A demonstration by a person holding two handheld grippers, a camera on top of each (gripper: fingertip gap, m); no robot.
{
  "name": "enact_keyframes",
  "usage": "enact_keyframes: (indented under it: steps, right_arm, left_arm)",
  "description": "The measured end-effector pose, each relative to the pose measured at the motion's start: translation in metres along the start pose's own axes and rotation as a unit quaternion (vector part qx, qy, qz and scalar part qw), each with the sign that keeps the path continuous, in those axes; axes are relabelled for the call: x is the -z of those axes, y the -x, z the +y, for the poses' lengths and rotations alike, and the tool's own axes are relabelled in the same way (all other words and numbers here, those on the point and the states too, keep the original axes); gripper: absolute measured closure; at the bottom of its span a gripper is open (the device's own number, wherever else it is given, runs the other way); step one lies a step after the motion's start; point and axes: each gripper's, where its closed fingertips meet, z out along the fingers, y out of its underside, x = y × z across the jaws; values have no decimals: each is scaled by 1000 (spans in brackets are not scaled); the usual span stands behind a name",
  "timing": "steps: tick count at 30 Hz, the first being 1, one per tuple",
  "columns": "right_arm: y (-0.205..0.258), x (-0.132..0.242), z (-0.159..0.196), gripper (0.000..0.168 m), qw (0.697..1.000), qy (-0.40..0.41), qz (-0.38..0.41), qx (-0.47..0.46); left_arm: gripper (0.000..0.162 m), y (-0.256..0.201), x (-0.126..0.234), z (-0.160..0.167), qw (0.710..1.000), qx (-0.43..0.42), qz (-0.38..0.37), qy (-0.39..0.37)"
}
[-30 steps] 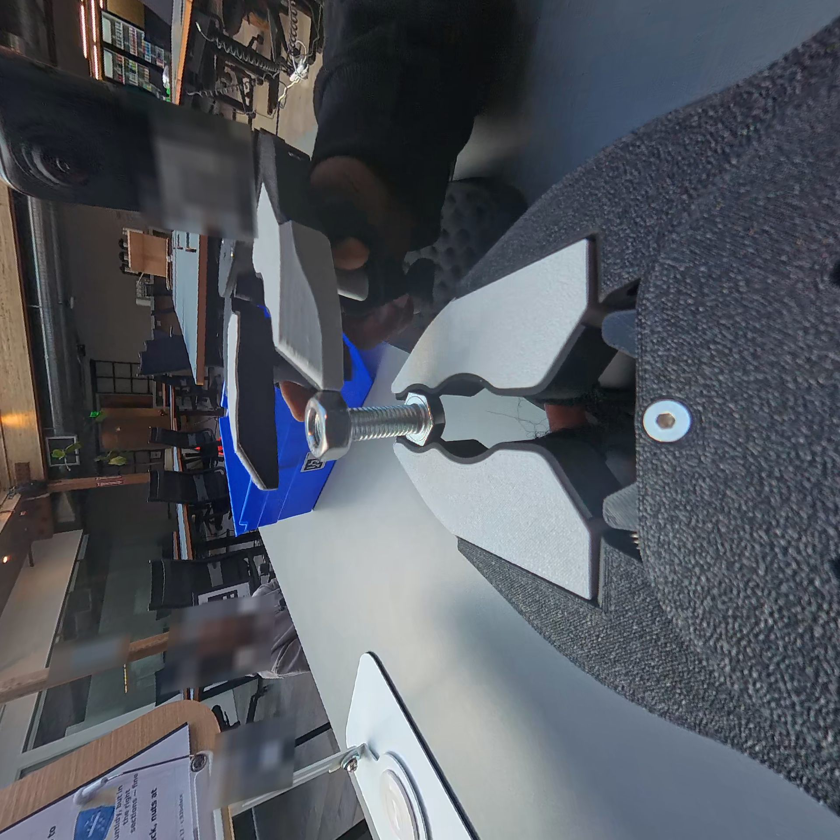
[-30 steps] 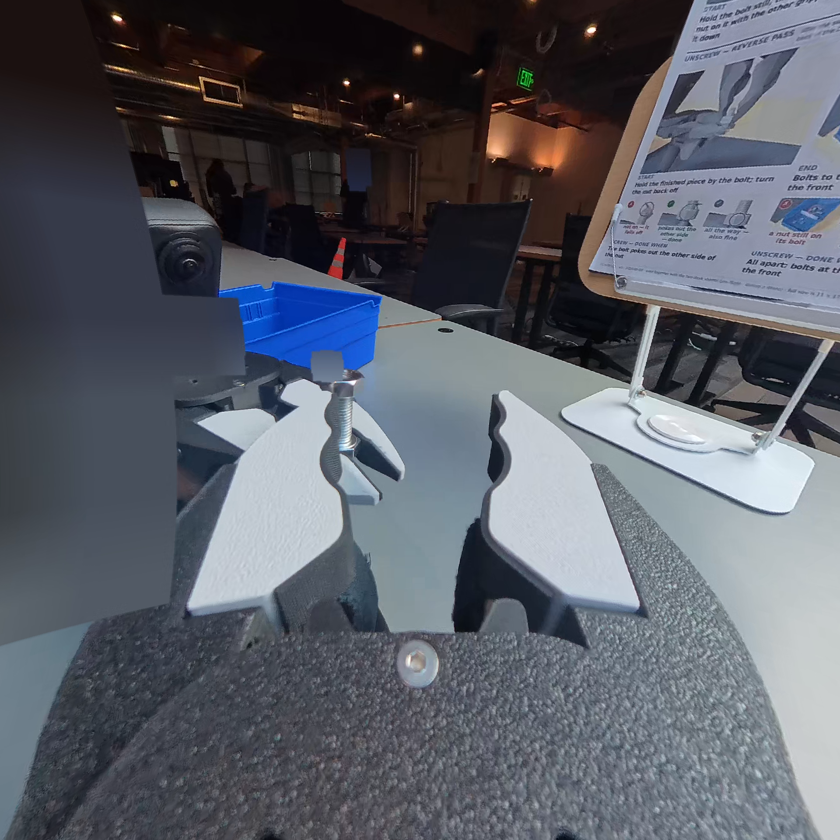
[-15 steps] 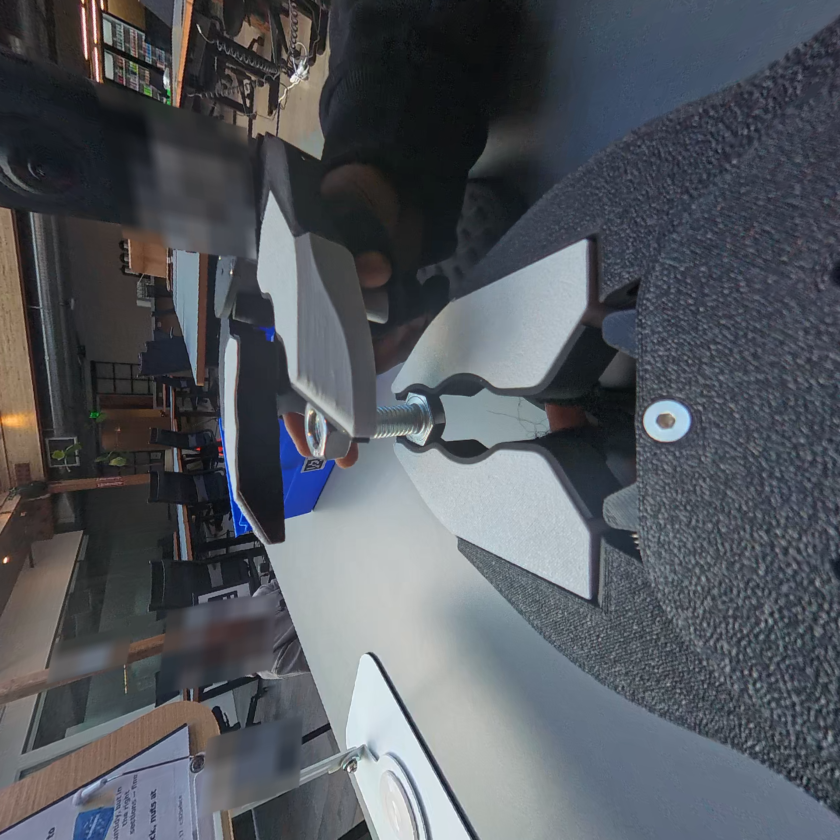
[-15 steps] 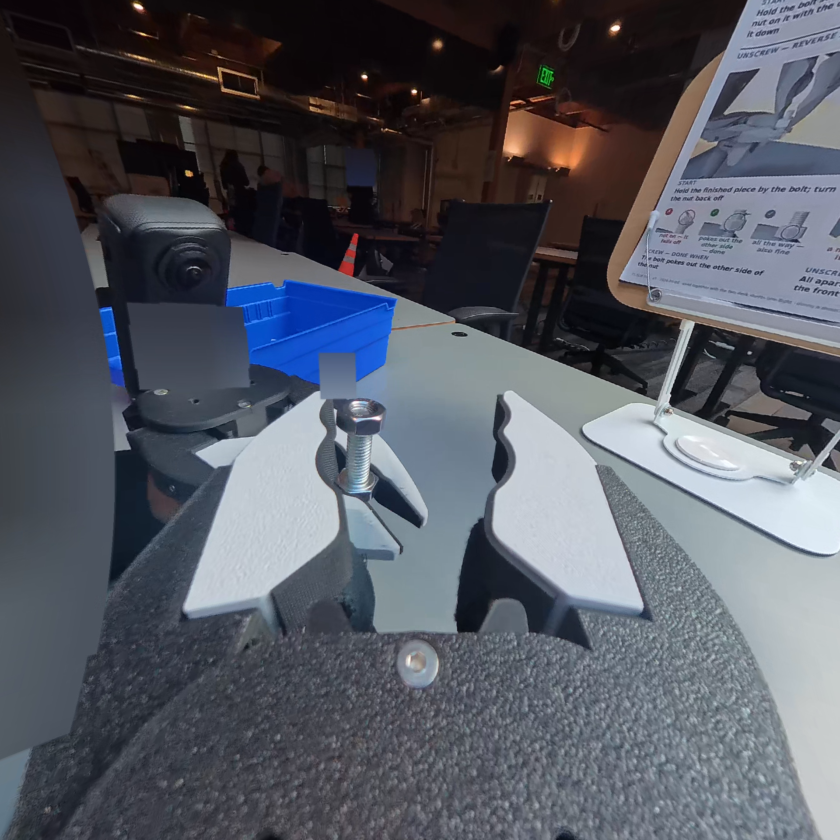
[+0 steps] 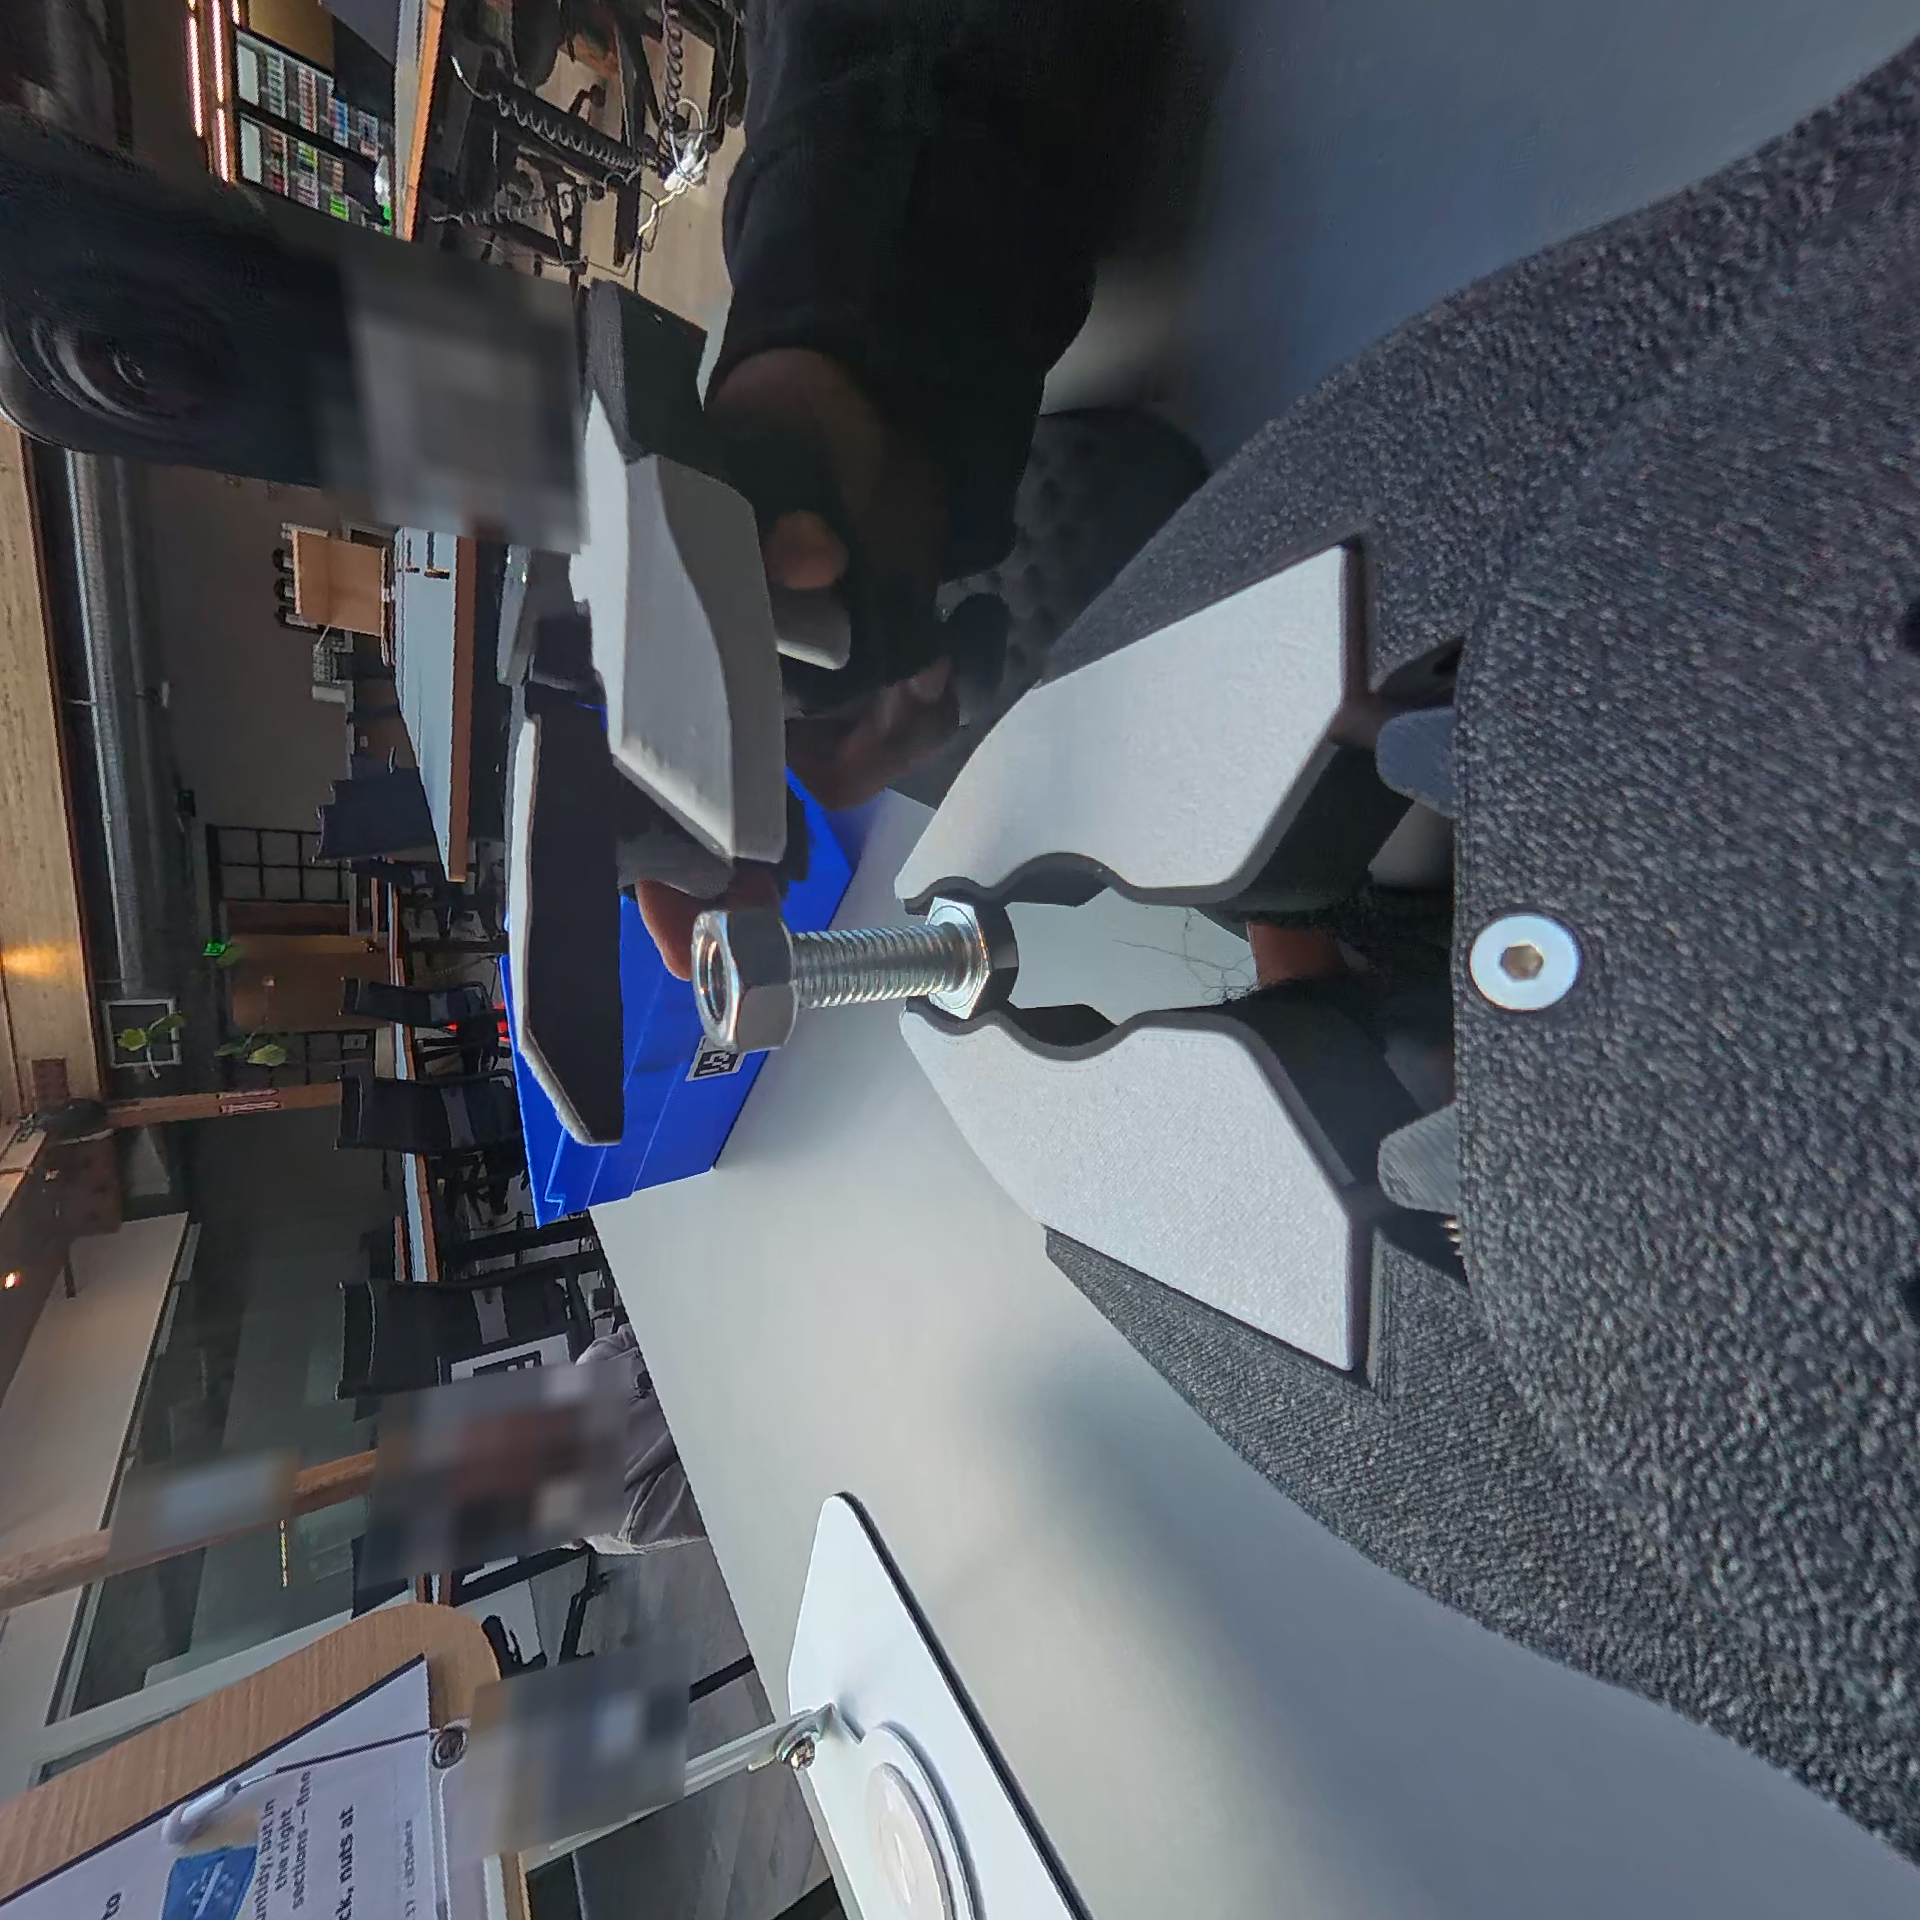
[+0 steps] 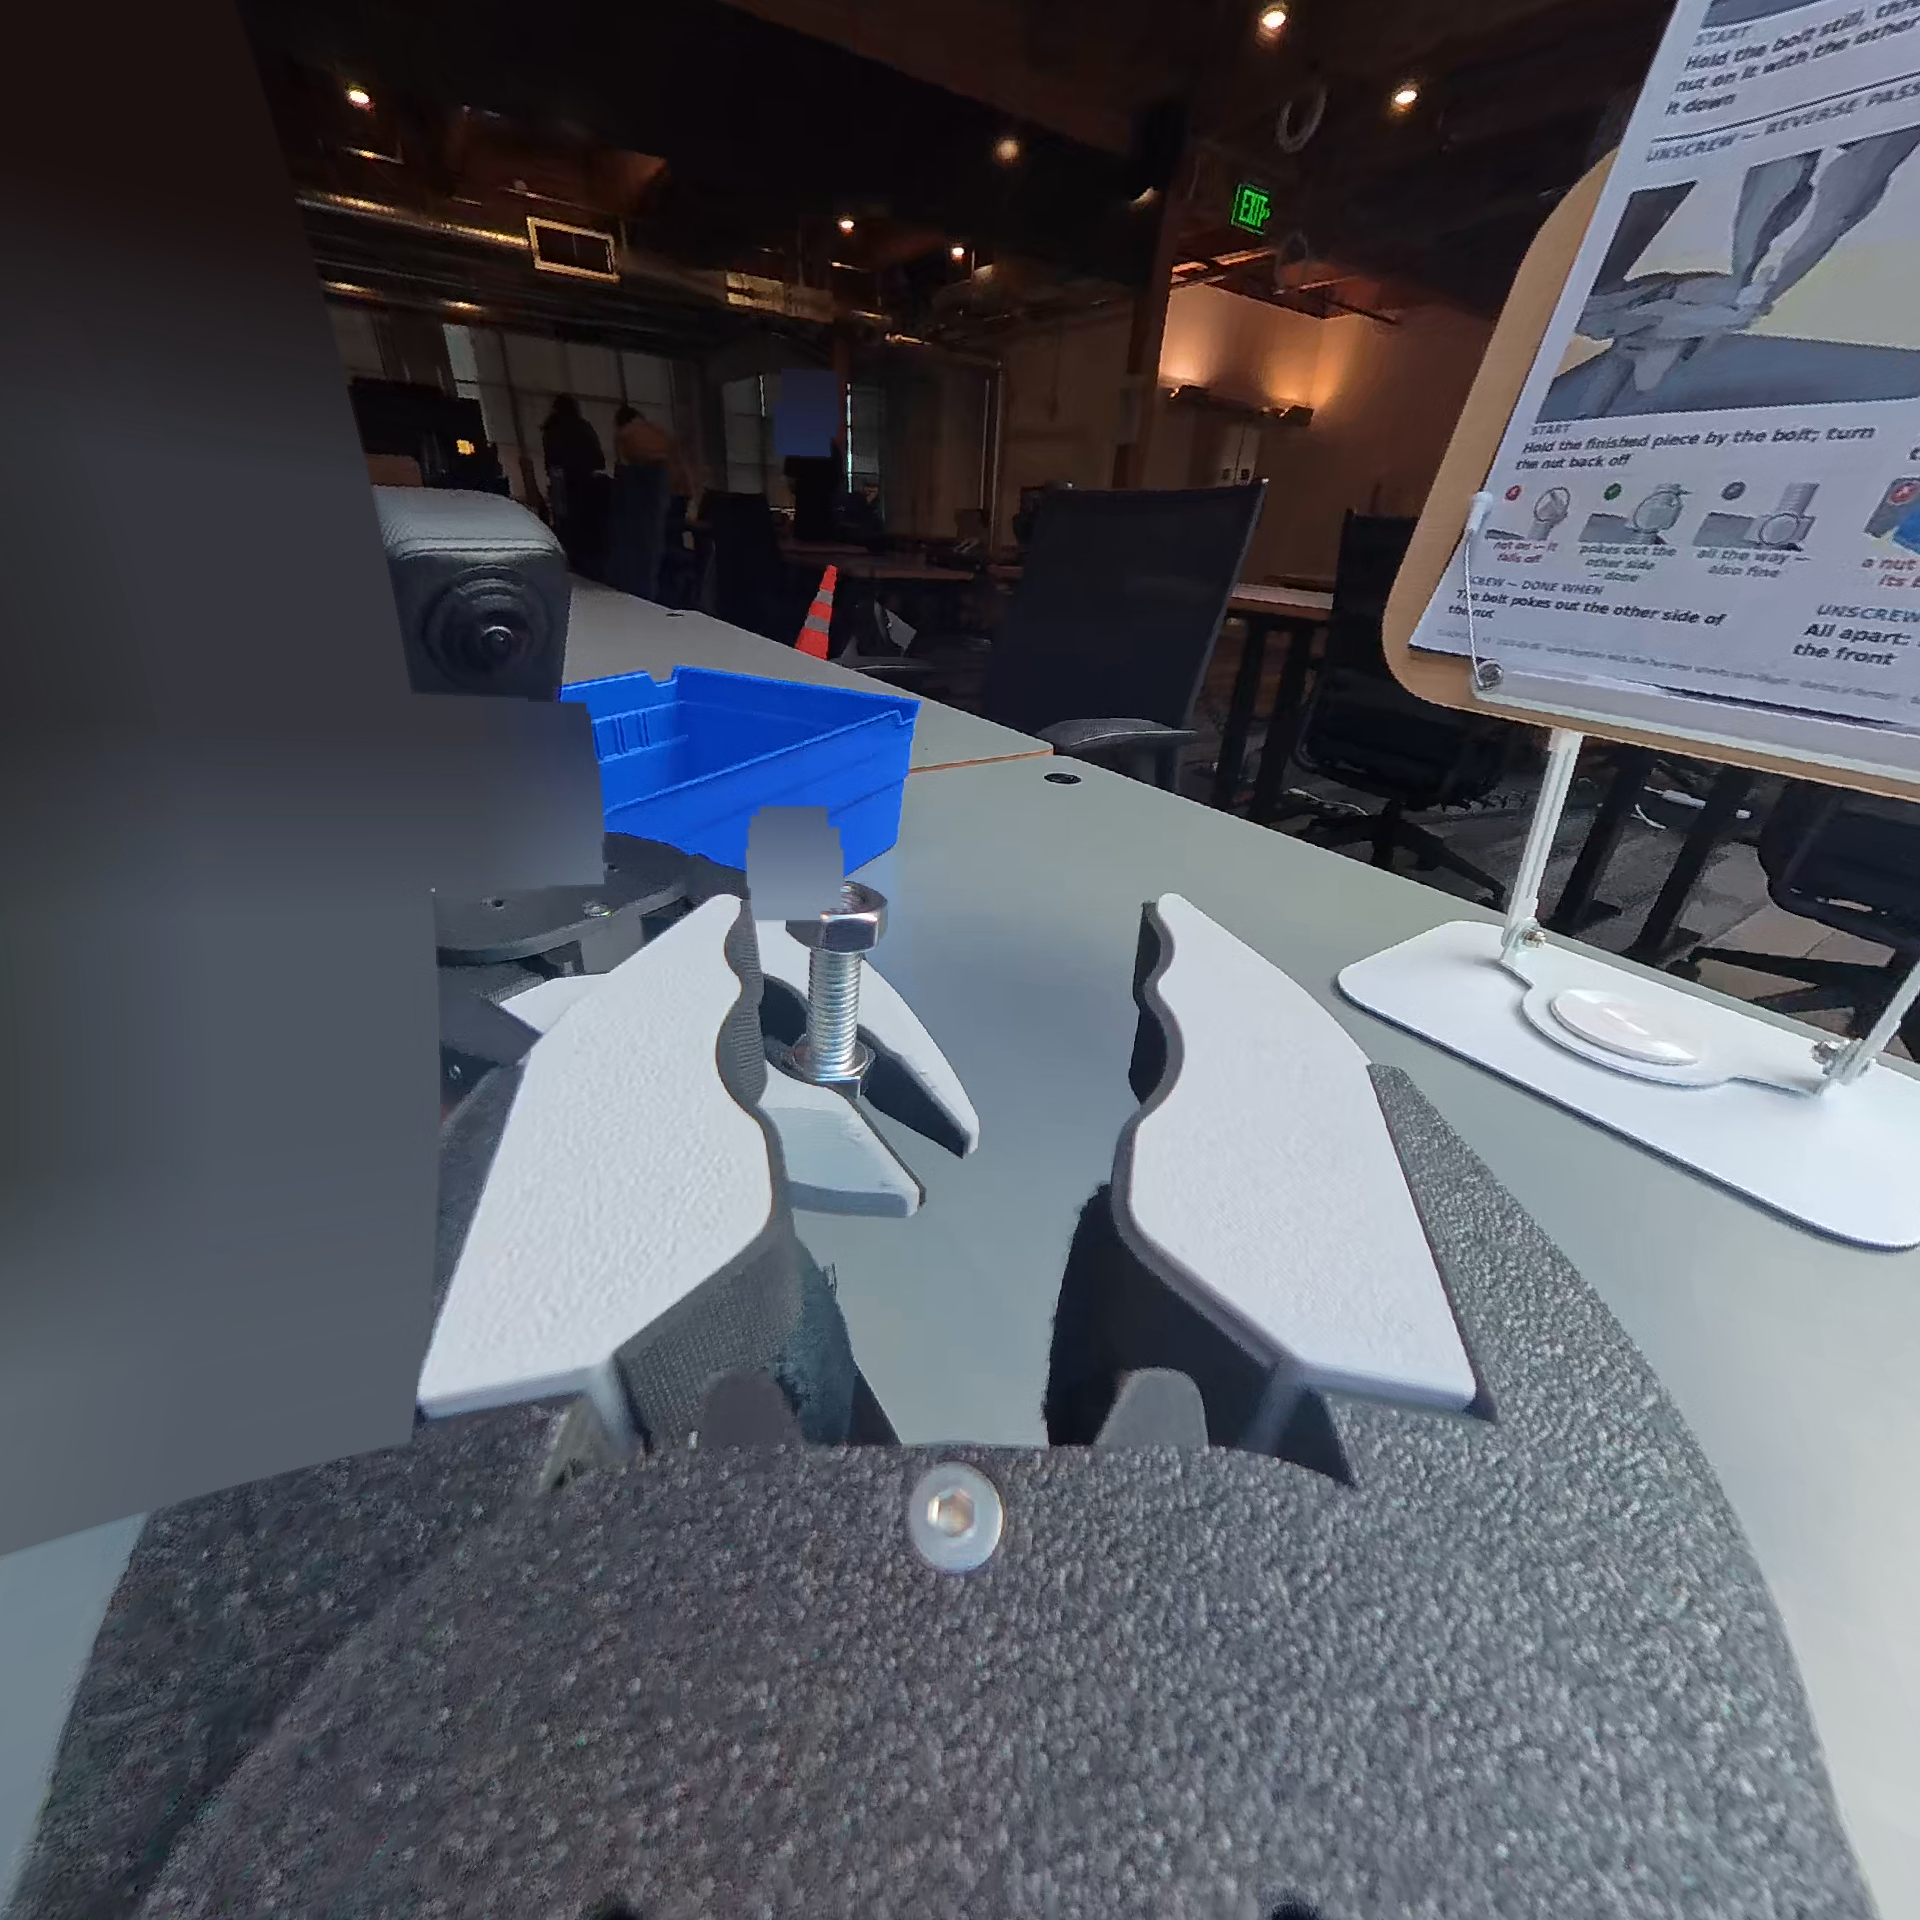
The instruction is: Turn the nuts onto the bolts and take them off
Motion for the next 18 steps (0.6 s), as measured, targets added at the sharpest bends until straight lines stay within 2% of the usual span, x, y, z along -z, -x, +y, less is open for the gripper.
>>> enact_keyframes:
  steps: [5,13,18]
  right_arm:
    - [-1,-10,2,101,1000,8,6,9]
    - [-18,20,2,103,1000,-3,30,-8]
    - [-9,12,-2,100,1000,-12,12,-10]
  left_arm:
    - [148,0,0,0,1000,0,0,0]
    - [148,0,0,0,1000,2,0,-1]
    - [148,0,0,0,1000,2,1,0]
